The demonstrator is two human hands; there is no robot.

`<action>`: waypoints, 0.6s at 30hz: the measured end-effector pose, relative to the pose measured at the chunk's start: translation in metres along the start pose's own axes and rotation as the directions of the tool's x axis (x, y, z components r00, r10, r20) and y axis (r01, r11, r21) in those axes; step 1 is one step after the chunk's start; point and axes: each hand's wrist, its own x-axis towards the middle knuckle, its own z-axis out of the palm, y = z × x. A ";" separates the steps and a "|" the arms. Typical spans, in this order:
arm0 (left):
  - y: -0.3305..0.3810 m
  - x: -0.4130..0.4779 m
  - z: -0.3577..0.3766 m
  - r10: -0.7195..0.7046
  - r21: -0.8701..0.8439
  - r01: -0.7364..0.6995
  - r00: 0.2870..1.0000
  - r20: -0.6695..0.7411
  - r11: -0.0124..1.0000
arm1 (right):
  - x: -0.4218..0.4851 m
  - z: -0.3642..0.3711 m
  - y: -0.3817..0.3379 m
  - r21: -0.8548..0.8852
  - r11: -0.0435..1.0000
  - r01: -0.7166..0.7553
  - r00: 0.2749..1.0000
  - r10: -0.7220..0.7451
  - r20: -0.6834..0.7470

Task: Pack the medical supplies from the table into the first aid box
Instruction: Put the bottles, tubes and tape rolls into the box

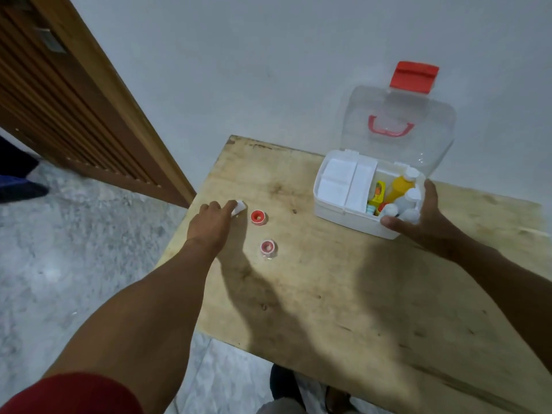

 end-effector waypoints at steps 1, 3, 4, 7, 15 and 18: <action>0.000 0.002 -0.002 -0.002 0.000 0.002 1.000 0.007 1.000 | 0.000 0.000 0.000 0.015 1.000 -0.009 1.000 0.009 0.006; 0.002 0.006 -0.006 -0.013 -0.033 0.013 1.000 0.009 0.999 | 0.000 -0.001 0.001 0.017 1.000 -0.017 1.000 0.017 0.014; 0.004 0.008 -0.009 -0.020 -0.062 0.020 1.000 0.002 0.998 | 0.000 -0.001 0.001 0.018 0.999 -0.027 0.999 0.026 0.018; 0.019 0.014 -0.026 -0.035 -0.177 0.026 0.998 -0.053 0.984 | -0.001 -0.001 0.000 0.015 0.999 -0.029 0.999 0.029 0.016; 0.119 0.031 -0.097 0.004 -0.641 -0.068 0.995 -0.101 0.765 | 0.002 -0.001 0.012 -0.076 0.983 -0.165 0.986 0.168 0.024; 0.159 0.034 -0.110 0.097 -0.692 -0.112 0.993 -0.062 0.713 | 0.005 0.000 0.018 -0.060 0.987 -0.152 0.988 0.153 0.023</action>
